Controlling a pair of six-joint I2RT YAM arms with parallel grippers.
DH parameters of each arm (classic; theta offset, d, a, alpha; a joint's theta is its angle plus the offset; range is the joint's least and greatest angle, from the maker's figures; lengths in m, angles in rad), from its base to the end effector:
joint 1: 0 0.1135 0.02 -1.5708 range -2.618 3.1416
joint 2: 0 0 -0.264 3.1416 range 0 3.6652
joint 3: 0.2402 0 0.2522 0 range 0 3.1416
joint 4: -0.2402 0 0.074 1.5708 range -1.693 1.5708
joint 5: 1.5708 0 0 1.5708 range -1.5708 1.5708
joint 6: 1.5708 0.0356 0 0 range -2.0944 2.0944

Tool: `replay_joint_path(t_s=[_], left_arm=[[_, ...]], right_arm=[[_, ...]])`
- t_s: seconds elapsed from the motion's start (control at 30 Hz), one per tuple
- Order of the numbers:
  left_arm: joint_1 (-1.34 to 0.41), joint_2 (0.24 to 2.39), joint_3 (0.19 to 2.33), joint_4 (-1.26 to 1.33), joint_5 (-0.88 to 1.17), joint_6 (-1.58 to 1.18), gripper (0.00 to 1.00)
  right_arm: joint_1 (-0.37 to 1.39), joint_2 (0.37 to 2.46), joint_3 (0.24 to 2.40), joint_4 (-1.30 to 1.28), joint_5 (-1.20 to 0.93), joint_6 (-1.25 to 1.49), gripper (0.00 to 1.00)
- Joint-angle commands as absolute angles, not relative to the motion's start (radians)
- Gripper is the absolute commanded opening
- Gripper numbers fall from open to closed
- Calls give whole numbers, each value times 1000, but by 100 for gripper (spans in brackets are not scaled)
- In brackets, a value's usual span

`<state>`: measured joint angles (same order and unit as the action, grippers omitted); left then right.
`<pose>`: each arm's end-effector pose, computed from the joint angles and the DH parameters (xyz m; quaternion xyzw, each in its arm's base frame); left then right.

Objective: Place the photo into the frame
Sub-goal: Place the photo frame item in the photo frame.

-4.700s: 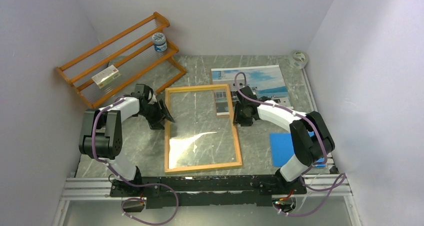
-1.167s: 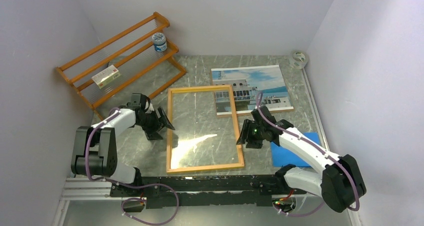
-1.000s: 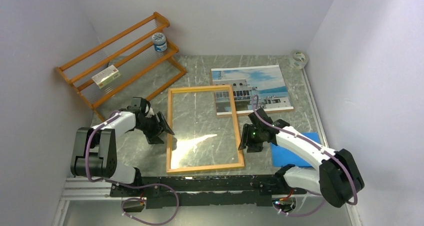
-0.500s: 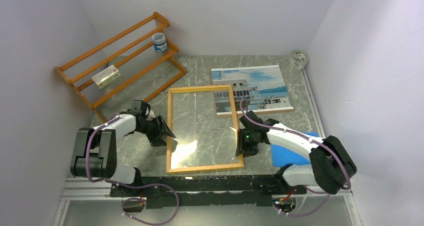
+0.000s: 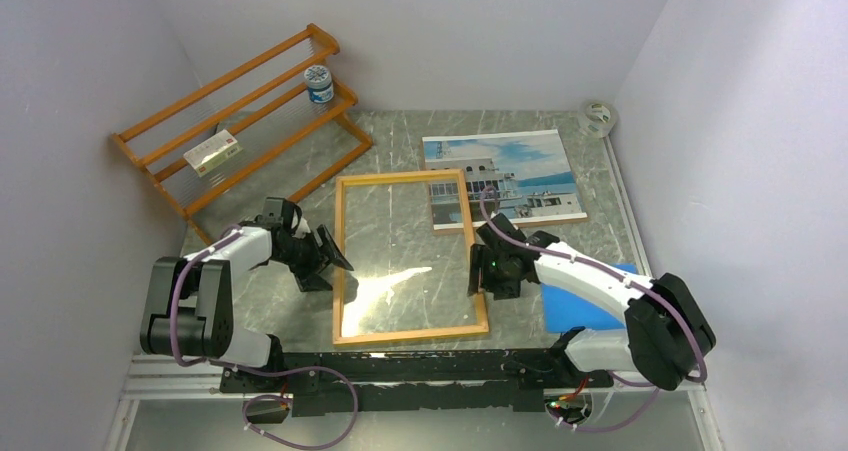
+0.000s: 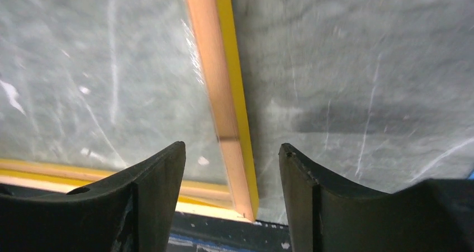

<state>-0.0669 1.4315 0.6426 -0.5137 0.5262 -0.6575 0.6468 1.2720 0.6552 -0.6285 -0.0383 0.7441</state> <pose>0.2246 -0.0330 0.1424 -0.2452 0.9256 -0.2868 0.0294 0.1682 0.1288 0.1692 0.0449 0.9856 0.1183 0.1123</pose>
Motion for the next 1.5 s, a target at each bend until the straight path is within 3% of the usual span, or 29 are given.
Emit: replay_joint_path(t_s=[0.0,0.13,0.5,0.8,1.2,1.47], left_arm=[[-67,1405,670,-510,418,-640,80],[-67,1425,708,-499,412,-631,81],[-64,1592,835,-418,432,-618,74],[-56,1640,886,-411,418,-575,72],[-46,1696,889,-405,453,-562,65],[-45,1717,900,-411,486,-552,66]], right_arm=[[631,1259,766,-590,113,748,67],[559,1335,848,-539,103,716,66],[396,1671,1138,-441,56,590,48],[393,1928,1392,-504,39,470,47],[414,2043,1463,-597,108,421,39],[417,2043,1387,-553,-20,438,39]])
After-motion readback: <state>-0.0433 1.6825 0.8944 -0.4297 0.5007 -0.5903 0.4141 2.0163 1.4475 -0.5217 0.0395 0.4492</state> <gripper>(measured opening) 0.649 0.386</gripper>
